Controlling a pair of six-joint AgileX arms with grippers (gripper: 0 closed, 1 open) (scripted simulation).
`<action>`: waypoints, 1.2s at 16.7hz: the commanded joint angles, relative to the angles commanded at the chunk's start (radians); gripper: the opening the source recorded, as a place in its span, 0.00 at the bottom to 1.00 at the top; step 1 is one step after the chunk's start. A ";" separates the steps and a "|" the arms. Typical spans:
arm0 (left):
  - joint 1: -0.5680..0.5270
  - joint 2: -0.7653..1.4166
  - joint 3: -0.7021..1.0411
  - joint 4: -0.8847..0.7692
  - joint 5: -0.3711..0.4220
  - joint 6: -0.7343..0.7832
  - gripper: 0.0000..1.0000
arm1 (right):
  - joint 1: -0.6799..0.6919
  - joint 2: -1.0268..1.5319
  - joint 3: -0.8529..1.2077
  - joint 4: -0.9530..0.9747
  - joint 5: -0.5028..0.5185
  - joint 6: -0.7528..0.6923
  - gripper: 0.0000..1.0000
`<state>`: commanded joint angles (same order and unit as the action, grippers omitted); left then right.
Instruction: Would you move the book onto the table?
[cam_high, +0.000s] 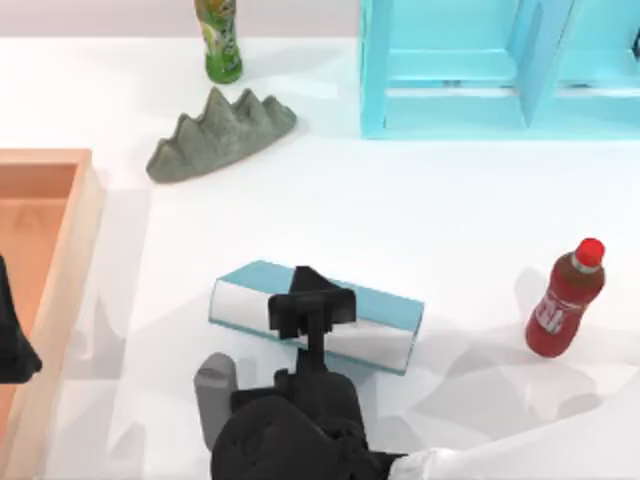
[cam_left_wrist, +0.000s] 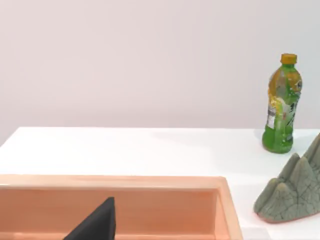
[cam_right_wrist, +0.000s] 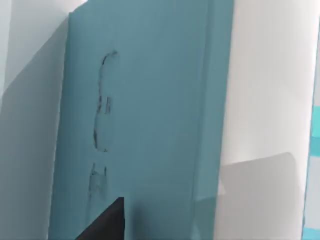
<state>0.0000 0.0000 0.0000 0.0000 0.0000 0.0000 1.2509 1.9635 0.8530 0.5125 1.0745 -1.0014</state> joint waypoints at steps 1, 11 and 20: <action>0.000 0.000 0.000 0.000 0.000 0.000 1.00 | 0.000 0.000 0.000 0.000 0.000 0.000 1.00; 0.000 0.000 0.000 0.000 0.000 0.000 1.00 | 0.050 0.021 0.033 -0.160 0.018 0.151 1.00; 0.000 0.000 0.000 0.000 0.000 0.000 1.00 | 0.296 0.043 0.176 -0.867 0.138 0.731 1.00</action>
<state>0.0000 0.0000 0.0000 0.0000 0.0000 0.0000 1.5471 2.0068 1.0292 -0.3546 1.2126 -0.2701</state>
